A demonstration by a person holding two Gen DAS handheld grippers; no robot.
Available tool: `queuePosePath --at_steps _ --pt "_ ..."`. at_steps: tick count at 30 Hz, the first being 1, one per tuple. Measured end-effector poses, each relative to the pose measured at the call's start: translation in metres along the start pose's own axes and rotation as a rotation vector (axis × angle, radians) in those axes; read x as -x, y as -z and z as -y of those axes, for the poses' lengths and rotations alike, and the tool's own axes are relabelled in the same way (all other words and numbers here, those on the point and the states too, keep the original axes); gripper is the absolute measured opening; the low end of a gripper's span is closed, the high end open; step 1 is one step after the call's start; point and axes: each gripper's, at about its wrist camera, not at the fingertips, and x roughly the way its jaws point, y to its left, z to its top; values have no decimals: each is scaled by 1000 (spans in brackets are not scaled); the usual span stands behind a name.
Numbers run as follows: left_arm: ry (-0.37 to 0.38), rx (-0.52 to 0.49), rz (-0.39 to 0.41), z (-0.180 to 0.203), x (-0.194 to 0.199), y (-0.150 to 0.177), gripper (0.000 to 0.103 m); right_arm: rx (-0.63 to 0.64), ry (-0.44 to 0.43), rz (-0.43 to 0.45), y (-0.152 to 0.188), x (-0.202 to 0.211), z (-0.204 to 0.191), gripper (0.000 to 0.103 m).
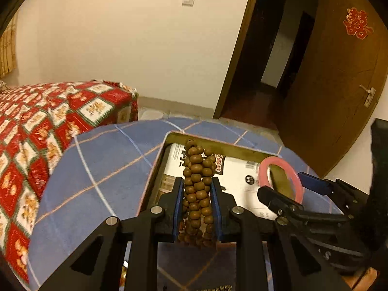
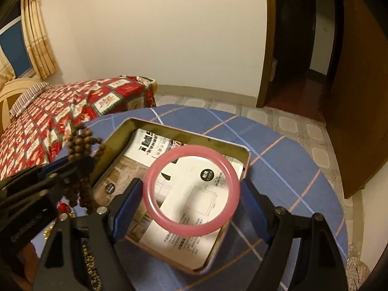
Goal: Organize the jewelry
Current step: 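Lower both items into the tin and open both grippers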
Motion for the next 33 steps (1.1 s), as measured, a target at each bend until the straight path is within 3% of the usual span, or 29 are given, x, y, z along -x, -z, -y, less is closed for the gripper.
queuePosePath --at_steps 10,16,18,20,22,33 --pt "-7 -6 -53 -2 -33 1 22 15 13 12 -1 -12 5 84" --pt "-16 0 -98 -4 -38 -3 24 11 -38 -6 -2 -17 6 86" --pt "-39 2 -118 -4 -37 -4 32 -4 -43 9 -1 -9 7 88" --pt "-67 -6 -107 -3 -28 -4 50 -13 -47 34 0 1 7 90" --pt "-87 -8 -79 -3 -17 -3 62 -8 -47 64 2 14 6 97" --pt "-135 -11 -28 -1 53 37 64 -15 -78 94 40 60 -11 98"
